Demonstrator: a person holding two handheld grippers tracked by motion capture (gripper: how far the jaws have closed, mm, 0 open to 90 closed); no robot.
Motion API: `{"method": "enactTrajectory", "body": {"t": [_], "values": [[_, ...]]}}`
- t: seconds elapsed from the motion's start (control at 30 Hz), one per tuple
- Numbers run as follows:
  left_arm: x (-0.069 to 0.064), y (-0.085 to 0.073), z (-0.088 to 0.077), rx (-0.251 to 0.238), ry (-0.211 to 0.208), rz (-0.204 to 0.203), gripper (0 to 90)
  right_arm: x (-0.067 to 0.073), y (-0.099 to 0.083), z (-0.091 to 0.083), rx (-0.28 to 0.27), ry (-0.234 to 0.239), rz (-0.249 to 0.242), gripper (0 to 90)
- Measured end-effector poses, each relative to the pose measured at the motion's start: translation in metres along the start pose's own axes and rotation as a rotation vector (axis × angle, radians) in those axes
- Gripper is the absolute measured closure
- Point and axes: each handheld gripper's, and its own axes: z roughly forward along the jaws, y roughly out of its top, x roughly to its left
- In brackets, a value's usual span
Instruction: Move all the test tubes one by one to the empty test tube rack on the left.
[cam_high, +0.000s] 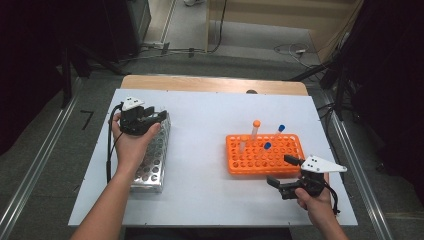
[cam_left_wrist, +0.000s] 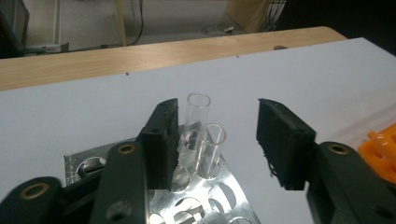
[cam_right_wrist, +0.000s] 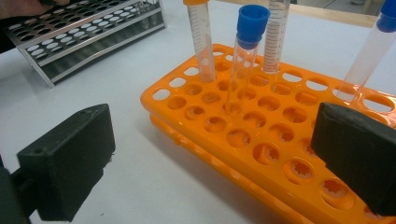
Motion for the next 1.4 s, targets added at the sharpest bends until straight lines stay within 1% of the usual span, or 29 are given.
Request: {"method": "enactTrajectory", "body": {"t": [0.1,0.2,0.33,0.47,0.5,0.57,0.67,0.77,0.87,0.97,1.0,1.07,1.13,1.23,1.3,1.33,1.4], "values": [[-0.005,0.0,-0.008,-0.019,-0.04,-0.002,32.3,-0.001,0.001,0.001,-0.003,0.001,0.009,0.0],[-0.012,-0.001,-0.017,-0.039,-0.082,0.004,25.2,-0.001,0.001,0.002,-0.002,0.001,0.016,0.0],[-0.022,-0.003,-0.028,-0.054,-0.117,0.01,15.7,-0.002,0.001,0.003,-0.006,0.0,0.019,1.3],[-0.033,-0.007,-0.04,-0.066,-0.15,0.021,10.3,-0.002,0.001,0.005,-0.007,0.003,0.035,3.4],[-0.035,-0.008,-0.043,-0.07,-0.156,0.022,9.2,-0.002,0.001,0.006,-0.007,0.003,0.034,3.9],[-0.04,-0.01,-0.047,-0.071,-0.164,0.033,3.4,-0.003,0.002,0.008,-0.01,0.007,0.039,5.6],[-0.049,-0.013,-0.056,-0.084,-0.175,0.044,1.0,-0.004,0.002,0.013,-0.011,0.001,0.059,10.6],[-0.058,-0.017,-0.063,-0.094,-0.19,0.062,0.0,-0.004,0.003,0.019,-0.009,-0.022,0.078,15.2],[-0.065,-0.022,-0.069,-0.106,-0.2,0.062,0.0,-0.005,0.005,0.025,-0.008,-0.045,0.099,21.0],[-0.071,-0.027,-0.071,-0.103,-0.213,0.071,0.0,-0.006,0.005,0.029,-0.009,-0.061,0.108,27.4],[-0.074,-0.03,-0.072,-0.099,-0.215,0.079,0.0,-0.005,0.005,0.031,-0.01,-0.067,0.11,31.1],[-0.078,-0.035,-0.074,-0.099,-0.228,0.076,0.0,-0.005,0.005,0.035,-0.014,-0.075,0.108,35.3],[-0.08,-0.04,-0.074,-0.099,-0.235,0.076,0.0,-0.005,0.005,0.039,-0.008,-0.083,0.107,38.6],[-0.084,-0.048,-0.073,-0.101,-0.249,0.066,0.0,-0.004,0.004,0.044,0.002,-0.091,0.11,44.0],[-0.088,-0.052,-0.071,-0.084,-0.244,0.088,0.0,-0.003,0.004,0.047,0.002,-0.095,0.116,47.2],[-0.089,-0.054,-0.07,-0.08,-0.245,0.092,0.0,-0.004,0.004,0.048,0.0,-0.098,0.119,48.6],[-0.092,-0.056,-0.068,-0.075,-0.255,0.083,0.0,-0.004,0.003,0.051,-0.002,-0.106,0.133,51.3]]}}
